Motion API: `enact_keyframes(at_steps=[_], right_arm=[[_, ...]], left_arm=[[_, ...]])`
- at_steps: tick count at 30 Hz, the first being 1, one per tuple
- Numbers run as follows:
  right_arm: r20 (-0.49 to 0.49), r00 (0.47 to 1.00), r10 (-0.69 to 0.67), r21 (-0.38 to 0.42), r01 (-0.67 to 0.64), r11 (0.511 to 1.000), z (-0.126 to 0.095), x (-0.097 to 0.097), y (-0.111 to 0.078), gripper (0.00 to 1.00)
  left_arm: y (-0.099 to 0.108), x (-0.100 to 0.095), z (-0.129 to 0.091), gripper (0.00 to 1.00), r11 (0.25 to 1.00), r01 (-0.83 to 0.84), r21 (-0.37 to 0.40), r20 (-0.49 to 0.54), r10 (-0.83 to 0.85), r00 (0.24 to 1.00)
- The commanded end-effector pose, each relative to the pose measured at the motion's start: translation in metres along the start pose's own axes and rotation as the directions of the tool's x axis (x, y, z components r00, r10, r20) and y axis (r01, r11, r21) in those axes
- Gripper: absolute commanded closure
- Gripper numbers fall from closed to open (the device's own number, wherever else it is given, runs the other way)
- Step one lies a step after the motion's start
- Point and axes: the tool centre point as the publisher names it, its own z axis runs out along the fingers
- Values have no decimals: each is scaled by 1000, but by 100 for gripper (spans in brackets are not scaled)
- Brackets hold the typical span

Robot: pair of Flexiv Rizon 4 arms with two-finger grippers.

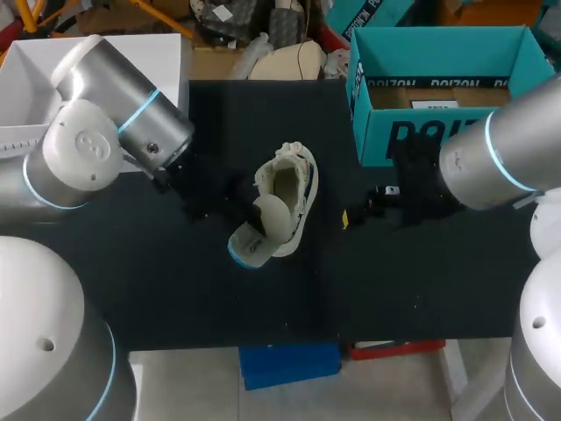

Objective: Take the shoe out of the shoebox, open the shoe tongue, remove and reinsert the insole, then place the shoe into the shoebox

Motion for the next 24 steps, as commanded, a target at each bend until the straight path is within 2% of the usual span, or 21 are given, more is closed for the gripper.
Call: enact_keyframes(at_steps=[1,7,18,24], right_arm=[[2,1000,0,0,0,1000,0,1,0,0],[2,1000,0,0,0,1000,0,1,0,0],[2,1000,0,0,0,1000,0,1,0,0],[2,1000,0,0,0,1000,0,1,0,0]], left_arm=[[19,-5,9,100,1000,1,13,-74,0,997],[37,-2,14,100,1000,12,18,-88,-11,996],[69,-9,27,100,1000,6,14,-89,-5,996],[88,-5,36,100,1000,19,-2,-79,-19,997]])
